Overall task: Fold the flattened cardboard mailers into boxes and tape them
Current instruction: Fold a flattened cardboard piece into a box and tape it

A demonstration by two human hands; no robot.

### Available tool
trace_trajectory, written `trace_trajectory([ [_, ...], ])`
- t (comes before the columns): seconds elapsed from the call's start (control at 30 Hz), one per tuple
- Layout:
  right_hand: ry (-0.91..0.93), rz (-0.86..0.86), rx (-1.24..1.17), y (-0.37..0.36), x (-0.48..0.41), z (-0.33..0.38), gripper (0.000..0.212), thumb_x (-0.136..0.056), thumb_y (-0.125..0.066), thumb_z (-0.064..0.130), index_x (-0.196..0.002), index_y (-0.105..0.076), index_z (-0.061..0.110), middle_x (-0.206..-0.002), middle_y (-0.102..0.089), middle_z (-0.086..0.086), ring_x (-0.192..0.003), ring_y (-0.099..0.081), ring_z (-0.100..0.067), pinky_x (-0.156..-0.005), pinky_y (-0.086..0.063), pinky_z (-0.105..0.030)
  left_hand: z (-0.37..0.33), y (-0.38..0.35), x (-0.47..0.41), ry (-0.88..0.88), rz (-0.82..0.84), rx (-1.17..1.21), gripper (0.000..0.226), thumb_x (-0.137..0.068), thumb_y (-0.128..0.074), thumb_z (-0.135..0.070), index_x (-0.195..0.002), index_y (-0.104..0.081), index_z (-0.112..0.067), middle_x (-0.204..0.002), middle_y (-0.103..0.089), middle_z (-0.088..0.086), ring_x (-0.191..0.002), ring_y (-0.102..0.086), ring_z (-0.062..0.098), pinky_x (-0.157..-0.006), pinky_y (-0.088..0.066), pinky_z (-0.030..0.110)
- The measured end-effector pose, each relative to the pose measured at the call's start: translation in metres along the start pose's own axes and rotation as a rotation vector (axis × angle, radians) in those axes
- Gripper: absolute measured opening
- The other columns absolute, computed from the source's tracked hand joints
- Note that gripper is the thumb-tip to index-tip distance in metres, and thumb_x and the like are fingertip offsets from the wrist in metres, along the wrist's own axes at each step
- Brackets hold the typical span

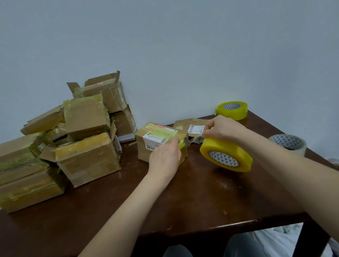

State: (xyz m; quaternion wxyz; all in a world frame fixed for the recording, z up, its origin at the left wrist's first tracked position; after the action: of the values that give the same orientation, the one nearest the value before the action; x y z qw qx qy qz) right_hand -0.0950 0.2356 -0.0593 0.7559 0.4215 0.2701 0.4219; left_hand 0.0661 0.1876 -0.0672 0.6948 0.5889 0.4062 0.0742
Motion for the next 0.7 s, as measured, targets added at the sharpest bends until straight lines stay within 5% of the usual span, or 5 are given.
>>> trace_trajectory([
  [0.33,-0.013,-0.019,0.003,-0.001,-0.001,0.0,0.016,-0.087,-0.055,0.033,-0.091,-0.07,0.029,-0.102,-0.068,0.0,-0.087,-0.064,-0.022,-0.07,-0.051,-0.033,0.004,0.0,-0.009,-0.018,0.026,-0.084,0.022,-0.098,-0.039,-0.016,-0.115,-0.052,-0.017,-0.08,-0.056,0.006,-0.077,-0.059,0.032,-0.058,-0.044,0.035],
  [0.47,-0.007,-0.018,-0.059,0.001,-0.001,-0.002,0.011,-0.085,-0.059,0.032,-0.082,-0.069,0.028,-0.101,-0.068,0.0,-0.09,-0.063,-0.02,-0.079,-0.055,-0.038,0.006,-0.024,0.001,-0.046,0.173,-0.131,0.022,-0.098,-0.041,-0.016,-0.105,-0.061,-0.018,-0.091,-0.062,0.006,-0.087,-0.062,0.029,-0.064,-0.046,0.034],
  [0.57,0.001,-0.017,-0.138,0.003,-0.002,-0.009,0.013,-0.085,-0.061,0.03,-0.074,-0.067,0.027,-0.101,-0.069,-0.001,-0.092,-0.063,-0.021,-0.082,-0.054,-0.04,0.016,-0.027,0.008,-0.066,0.071,-0.034,0.024,-0.099,-0.04,-0.022,-0.113,-0.059,-0.02,-0.093,-0.064,0.003,-0.084,-0.063,0.026,-0.069,-0.053,0.039],
  [0.7,0.062,-0.059,-0.355,0.009,0.001,-0.006,0.013,-0.087,-0.064,0.023,-0.085,-0.072,0.013,-0.099,-0.068,-0.007,-0.09,-0.062,-0.023,-0.081,-0.052,-0.039,0.008,-0.026,0.014,-0.13,-0.014,-0.038,0.028,-0.101,-0.036,-0.027,-0.127,-0.042,-0.019,-0.092,-0.064,0.001,-0.074,-0.064,0.026,-0.056,-0.048,0.034],
])
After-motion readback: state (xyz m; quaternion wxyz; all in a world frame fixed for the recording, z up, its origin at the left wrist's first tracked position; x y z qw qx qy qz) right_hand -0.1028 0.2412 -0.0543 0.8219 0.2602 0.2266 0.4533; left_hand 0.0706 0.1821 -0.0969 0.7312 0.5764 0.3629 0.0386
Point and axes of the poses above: each hand's wrist, its own x-axis away from the middle knuckle, its own y-axis out of the back of the hand, z = x × y, the point moved 9 cm from there along -x, towards the middle knuckle
